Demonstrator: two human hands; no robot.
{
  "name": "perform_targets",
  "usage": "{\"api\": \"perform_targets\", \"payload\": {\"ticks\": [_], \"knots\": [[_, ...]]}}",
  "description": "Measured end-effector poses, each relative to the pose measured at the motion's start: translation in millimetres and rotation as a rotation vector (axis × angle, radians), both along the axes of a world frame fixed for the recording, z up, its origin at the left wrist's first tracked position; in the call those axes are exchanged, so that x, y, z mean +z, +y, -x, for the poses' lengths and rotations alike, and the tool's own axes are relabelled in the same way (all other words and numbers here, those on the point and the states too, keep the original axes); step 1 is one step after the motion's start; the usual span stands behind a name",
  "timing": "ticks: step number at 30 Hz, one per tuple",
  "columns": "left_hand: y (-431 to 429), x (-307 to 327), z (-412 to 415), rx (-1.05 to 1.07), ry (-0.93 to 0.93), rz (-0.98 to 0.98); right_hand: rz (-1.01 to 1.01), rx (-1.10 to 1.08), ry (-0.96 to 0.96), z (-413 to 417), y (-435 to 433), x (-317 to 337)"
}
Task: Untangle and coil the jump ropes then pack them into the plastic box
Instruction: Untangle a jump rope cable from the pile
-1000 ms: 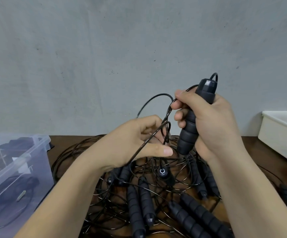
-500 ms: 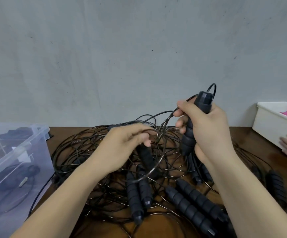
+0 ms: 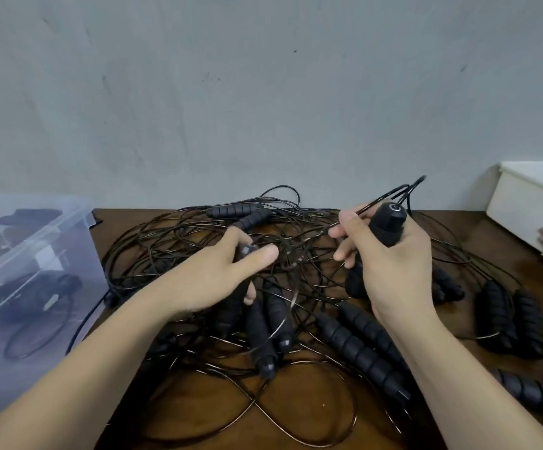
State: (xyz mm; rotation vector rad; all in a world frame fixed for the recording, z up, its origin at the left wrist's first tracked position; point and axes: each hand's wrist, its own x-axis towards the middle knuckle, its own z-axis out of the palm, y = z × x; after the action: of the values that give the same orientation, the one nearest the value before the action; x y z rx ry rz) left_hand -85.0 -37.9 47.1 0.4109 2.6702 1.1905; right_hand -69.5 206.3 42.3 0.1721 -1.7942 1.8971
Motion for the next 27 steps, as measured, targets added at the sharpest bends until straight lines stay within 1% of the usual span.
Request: {"api": "perform_targets", "payload": {"ticks": [3,5,7,8,10,11,14,16,18,20,24,27], "knots": [[-16,-12,-1,-0.108,-0.020,0.128,-0.050,-0.008,0.001,1,-1,-9],[-23,-20,0,-0.138,0.003,0.148,-0.046,-0.011,-0.002,2,-1,-13],[-24,-22,-1,-0.107,0.124,0.094,-0.044,-0.019,-0.004,3,-2,-14],[-23,-21,-1,-0.067,0.233,0.084,-0.042,-0.022,-0.004,3,-1,-15],[-19,-17,-2,-0.013,0.463,0.143,-0.045,-0.031,-0.004,3,-1,-16],[-17,-15,-4,0.002,0.530,0.198,-0.050,-0.035,-0.002,4,-1,-16],[-15,-9,-10,0.062,0.606,0.364,-0.057,-0.042,0.004,3,-1,-15],[-17,-5,-13,0.090,0.665,0.413,-0.054,-0.057,0.010,2,-1,-15],[-18,0,-16,0.105,0.683,0.348,-0.053,-0.071,0.013,1,-1,-15],[-19,0,-18,0.096,0.654,0.238,-0.045,-0.076,0.006,1,-1,-15],[-20,3,-24,0.010,0.624,0.062,-0.031,-0.098,-0.019,4,-2,-19],[-20,9,-28,-0.053,0.572,-0.022,-0.048,-0.097,-0.051,6,-1,-22]]}}
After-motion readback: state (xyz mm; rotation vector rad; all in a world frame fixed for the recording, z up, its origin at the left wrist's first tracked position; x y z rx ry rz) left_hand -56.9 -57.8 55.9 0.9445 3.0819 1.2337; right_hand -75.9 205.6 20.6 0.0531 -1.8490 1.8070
